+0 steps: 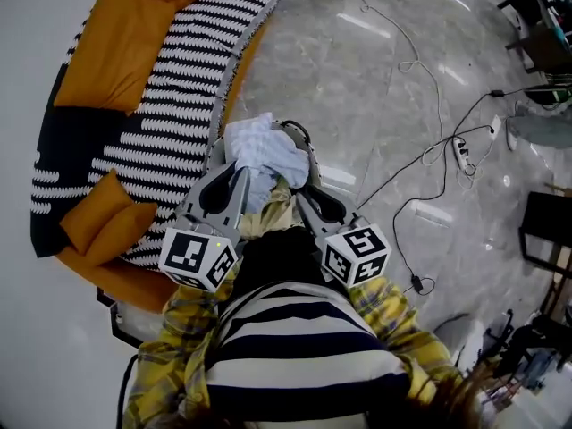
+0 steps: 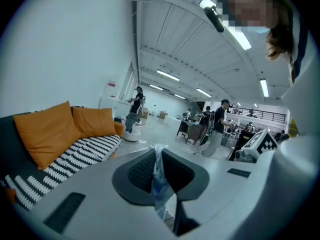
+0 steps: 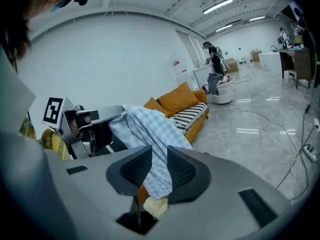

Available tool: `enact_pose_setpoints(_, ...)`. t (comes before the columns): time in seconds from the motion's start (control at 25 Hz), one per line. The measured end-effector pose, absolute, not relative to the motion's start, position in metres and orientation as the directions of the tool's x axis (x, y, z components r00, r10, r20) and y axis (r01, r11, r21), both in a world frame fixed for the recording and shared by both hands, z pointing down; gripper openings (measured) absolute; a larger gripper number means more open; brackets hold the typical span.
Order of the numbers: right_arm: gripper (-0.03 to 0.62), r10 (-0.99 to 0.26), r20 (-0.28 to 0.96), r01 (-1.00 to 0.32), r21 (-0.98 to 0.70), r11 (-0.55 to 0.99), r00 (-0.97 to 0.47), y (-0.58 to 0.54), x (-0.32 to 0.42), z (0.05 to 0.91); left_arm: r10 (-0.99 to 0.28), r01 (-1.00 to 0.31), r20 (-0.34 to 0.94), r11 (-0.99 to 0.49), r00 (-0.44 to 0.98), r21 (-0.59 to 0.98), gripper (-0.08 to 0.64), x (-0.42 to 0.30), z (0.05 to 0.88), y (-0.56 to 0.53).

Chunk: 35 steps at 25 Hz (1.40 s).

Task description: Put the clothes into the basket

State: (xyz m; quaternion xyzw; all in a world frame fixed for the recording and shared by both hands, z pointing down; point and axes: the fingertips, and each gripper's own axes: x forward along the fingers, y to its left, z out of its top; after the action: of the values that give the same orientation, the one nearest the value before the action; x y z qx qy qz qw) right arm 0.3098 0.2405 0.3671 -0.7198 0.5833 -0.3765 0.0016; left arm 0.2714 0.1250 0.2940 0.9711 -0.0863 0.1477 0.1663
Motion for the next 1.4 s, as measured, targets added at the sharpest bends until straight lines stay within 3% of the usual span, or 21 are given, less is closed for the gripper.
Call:
enact_pose_setpoints(0.52, 0.106, -0.796, 0.605, -0.826, -0.454, -0.334, -0.011, 0.240, 0.316, 0.407, -0.025, -0.249, 0.580, -0.917, 0.815, 0.311, 0.046, 0.269, 0.430, 0.152)
enact_pose_setpoints(0.8, 0.107, -0.778, 0.627, -0.823, -0.464, -0.328, -0.043, 0.237, 0.313, 0.421, 0.084, -0.240, 0.638, -0.883, 0.765, 0.404, 0.049, 0.259, 0.487, 0.172)
enact_pose_setpoints(0.88, 0.107, -0.775, 0.630, -0.822, -0.468, -0.326, -0.051, 0.238, 0.312, 0.424, 0.108, -0.237, 0.661, -0.880, 0.743, 0.411, 0.084, 0.255, 0.494, 0.179)
enact_pose_setpoints(0.96, 0.107, -0.774, 0.631, -0.820, -0.470, -0.325, -0.055, 0.238, 0.312, 0.425, 0.099, -0.242, 0.670, -0.886, 0.735, 0.396, 0.144, 0.254, 0.494, 0.180)
enact_pose_setpoints(1.12, 0.107, -0.771, 0.634, -0.817, -0.476, -0.326, -0.062, 0.240, 0.313, 0.427, 0.014, -0.313, 0.650, -0.869, 0.760, 0.384, 0.148, 0.257, 0.480, 0.163)
enact_pose_setpoints(1.28, 0.107, -0.774, 0.630, -0.820, -0.474, -0.321, -0.062, 0.241, 0.312, 0.425, -0.034, -0.360, 0.600, -0.826, 0.799, 0.433, 0.066, 0.255, 0.462, 0.148)
enact_pose_setpoints(1.4, 0.106, -0.776, 0.628, -0.821, -0.474, -0.319, -0.061, 0.241, 0.313, 0.424, -0.065, -0.372, 0.577, -0.821, 0.814, 0.432, 0.049, 0.255, 0.452, 0.141)
